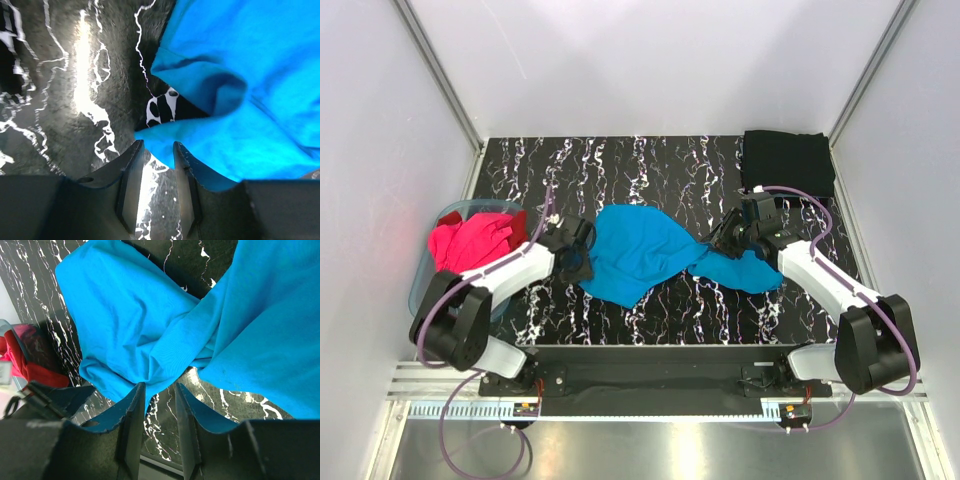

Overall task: Fold and stack the t-shirts
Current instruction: Flatten the tshirt out

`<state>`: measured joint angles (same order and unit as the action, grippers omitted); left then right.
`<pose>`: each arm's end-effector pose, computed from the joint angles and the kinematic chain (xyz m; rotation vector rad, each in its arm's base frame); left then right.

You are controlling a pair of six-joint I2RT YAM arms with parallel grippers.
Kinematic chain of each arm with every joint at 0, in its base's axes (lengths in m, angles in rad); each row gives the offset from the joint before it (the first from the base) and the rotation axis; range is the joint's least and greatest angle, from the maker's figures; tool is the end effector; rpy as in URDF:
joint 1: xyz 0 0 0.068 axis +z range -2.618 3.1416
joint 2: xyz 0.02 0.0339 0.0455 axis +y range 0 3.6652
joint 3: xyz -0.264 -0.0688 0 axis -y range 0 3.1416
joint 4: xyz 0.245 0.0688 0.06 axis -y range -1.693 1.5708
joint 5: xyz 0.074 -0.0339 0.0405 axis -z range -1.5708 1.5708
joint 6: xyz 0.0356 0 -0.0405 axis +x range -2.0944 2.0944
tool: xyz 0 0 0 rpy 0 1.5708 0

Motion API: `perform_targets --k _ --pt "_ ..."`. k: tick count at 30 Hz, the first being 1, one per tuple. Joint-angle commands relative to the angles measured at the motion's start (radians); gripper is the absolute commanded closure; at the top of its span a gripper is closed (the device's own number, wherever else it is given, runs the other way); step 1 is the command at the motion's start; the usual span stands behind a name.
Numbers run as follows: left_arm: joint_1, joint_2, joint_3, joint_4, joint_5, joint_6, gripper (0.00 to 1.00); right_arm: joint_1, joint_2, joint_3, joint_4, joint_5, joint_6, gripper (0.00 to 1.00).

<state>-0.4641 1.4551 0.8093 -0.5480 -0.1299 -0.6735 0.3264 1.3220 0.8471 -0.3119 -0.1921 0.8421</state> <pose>0.2359 -0.1129 0.1746 -0.3216 2.7334 -0.1320 0.2604 0.0953 0.2336 0.5371 2.4243 0.7651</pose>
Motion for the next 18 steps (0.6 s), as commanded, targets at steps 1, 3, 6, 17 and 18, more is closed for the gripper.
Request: perform_targets --k 1,3,6,17,18 --pt "-0.001 -0.079 0.041 -0.027 -0.036 0.02 0.64 0.008 -0.003 0.021 0.017 0.026 -0.012 0.62" --pt "-0.001 -0.079 0.037 -0.03 -0.042 0.022 0.64 0.007 0.0 0.023 0.017 0.025 -0.012 0.62" --pt "0.002 -0.061 0.028 -0.03 -0.039 0.015 0.65 0.007 0.0 0.024 0.016 0.023 -0.014 0.62" --pt "0.005 0.016 -0.012 0.023 -0.036 0.005 0.65 0.008 -0.007 0.012 0.013 0.028 -0.015 0.62" --pt "0.005 0.033 -0.015 0.026 -0.034 0.002 0.66 0.008 -0.007 0.01 0.011 0.028 -0.015 0.62"
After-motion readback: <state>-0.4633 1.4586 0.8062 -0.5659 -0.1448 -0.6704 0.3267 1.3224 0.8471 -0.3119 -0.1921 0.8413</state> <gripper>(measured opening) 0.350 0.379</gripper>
